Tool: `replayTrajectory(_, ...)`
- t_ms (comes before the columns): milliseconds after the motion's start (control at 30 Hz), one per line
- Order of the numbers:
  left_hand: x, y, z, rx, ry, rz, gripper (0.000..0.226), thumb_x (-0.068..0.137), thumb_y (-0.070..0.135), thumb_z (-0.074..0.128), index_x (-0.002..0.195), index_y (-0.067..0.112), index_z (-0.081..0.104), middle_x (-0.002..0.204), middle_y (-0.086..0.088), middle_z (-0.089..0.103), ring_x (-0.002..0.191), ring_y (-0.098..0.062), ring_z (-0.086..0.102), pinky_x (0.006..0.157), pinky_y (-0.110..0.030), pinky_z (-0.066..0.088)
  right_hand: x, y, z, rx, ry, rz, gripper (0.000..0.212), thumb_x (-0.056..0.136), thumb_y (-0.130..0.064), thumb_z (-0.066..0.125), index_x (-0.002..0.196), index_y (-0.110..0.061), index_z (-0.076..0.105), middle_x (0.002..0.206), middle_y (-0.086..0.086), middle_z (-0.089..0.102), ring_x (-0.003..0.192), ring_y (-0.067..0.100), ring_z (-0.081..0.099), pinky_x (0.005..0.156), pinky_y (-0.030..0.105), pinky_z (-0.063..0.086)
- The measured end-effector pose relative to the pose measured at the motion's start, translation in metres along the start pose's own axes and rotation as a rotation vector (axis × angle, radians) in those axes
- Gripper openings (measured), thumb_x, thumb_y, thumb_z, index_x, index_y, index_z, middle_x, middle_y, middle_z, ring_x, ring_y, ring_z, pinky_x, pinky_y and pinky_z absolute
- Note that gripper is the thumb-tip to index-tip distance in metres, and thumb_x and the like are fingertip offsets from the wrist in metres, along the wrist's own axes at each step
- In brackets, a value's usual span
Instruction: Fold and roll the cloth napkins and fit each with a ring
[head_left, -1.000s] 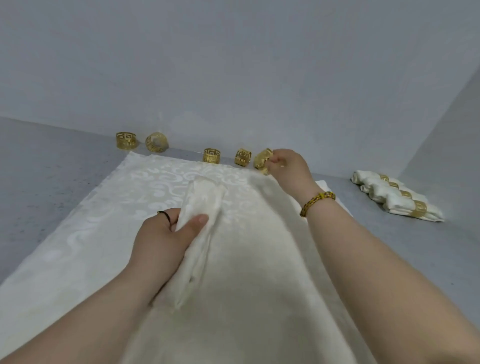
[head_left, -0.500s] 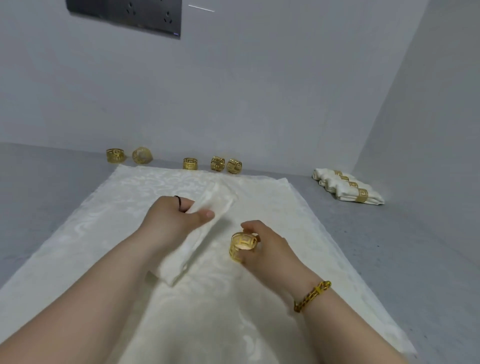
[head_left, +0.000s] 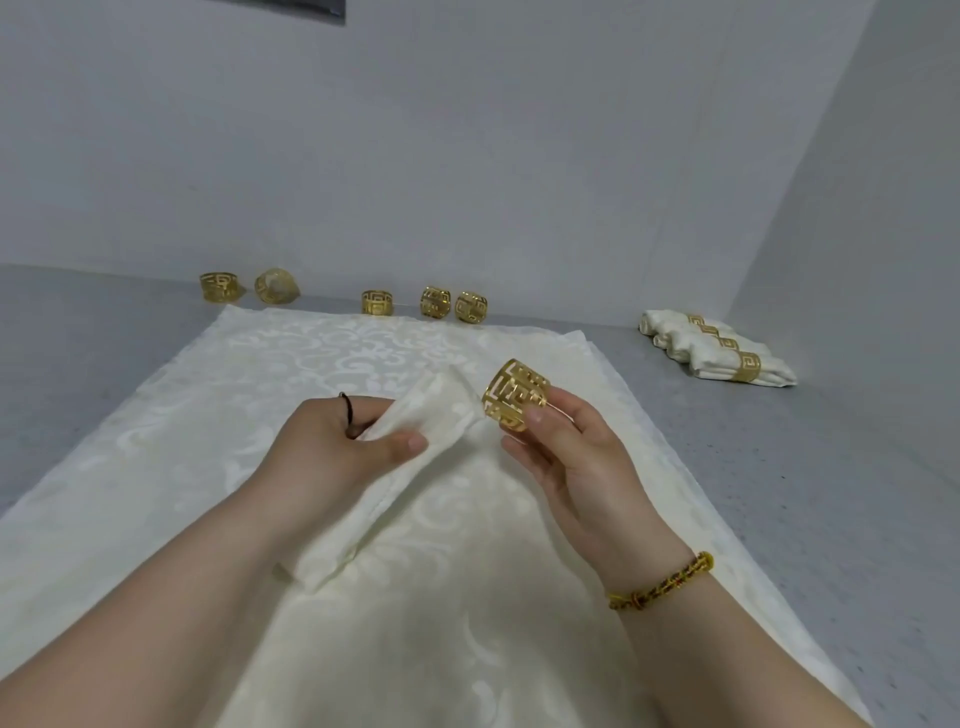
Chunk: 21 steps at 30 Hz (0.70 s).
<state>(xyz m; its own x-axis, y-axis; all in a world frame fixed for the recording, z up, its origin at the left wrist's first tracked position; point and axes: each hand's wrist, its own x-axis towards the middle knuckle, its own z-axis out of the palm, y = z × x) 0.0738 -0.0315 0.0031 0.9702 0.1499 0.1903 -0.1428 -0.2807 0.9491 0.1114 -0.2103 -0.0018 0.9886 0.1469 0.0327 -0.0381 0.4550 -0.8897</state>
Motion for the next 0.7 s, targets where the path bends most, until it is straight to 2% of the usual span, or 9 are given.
replayTrajectory(167,-0.001,0.0,0.0,-0.138,0.027,-0.025,0.022,0.075,0.009,0.071,0.07,0.031,0.074,0.063,0.005,0.071,0.054,-0.007,0.064,0.049,-0.014,0.049,-0.003,0.0,0.001,-0.056,-0.042,-0.028,0.02,0.083,0.003,0.054,0.096,-0.01,0.048,0.093,0.007,0.064,0.078,0.012,0.061,0.069,0.019,0.054)
replayTrajectory(333,-0.004,0.003,0.006,-0.12,-0.013,-0.011,0.027,0.075,0.008,0.071,0.061,0.031,0.073,0.057,0.01,0.068,0.05,-0.001,0.06,0.047,-0.011,0.045,-0.006,0.006,0.007,-0.062,-0.071,-0.042,0.021,0.081,0.004,0.056,0.091,-0.013,0.048,0.091,0.006,0.064,0.072,0.007,0.063,0.073,0.02,0.054)
replayTrajectory(467,-0.003,0.001,0.007,-0.049,-0.039,0.003,0.027,0.075,0.007,0.07,0.056,0.027,0.071,0.049,0.014,0.061,0.045,0.004,0.052,0.048,-0.012,0.04,-0.009,0.007,0.007,-0.164,-0.067,-0.098,0.022,0.079,0.002,0.059,0.086,-0.015,0.048,0.1,0.008,0.064,0.076,0.008,0.064,0.085,0.027,0.05)
replayTrajectory(500,-0.002,0.0,0.007,-0.029,-0.052,0.006,0.03,0.076,0.006,0.069,0.053,0.026,0.069,0.045,0.014,0.057,0.042,0.004,0.049,0.046,-0.009,0.037,-0.01,0.007,0.007,-0.221,-0.077,-0.118,0.022,0.079,0.002,0.06,0.086,-0.016,0.049,0.099,0.006,0.065,0.075,0.006,0.064,0.085,0.025,0.05)
replayTrajectory(600,-0.001,-0.003,0.006,0.025,-0.089,0.018,0.04,0.075,0.004,0.07,0.043,0.026,0.061,0.041,0.012,0.046,0.038,0.001,0.041,0.042,-0.006,0.03,-0.013,0.008,0.009,-0.33,-0.114,-0.147,0.023,0.078,0.005,0.062,0.086,-0.016,0.054,0.086,-0.002,0.066,0.071,0.002,0.063,0.07,0.013,0.051)
replayTrajectory(700,0.001,-0.007,0.007,0.098,-0.123,0.059,0.056,0.076,0.003,0.068,0.035,0.022,0.036,0.04,0.01,0.025,0.039,-0.004,0.023,0.04,-0.01,0.019,-0.014,0.01,0.011,-0.401,-0.149,-0.152,0.027,0.078,0.006,0.062,0.087,-0.019,0.059,0.084,-0.002,0.066,0.078,0.009,0.061,0.075,0.018,0.049)
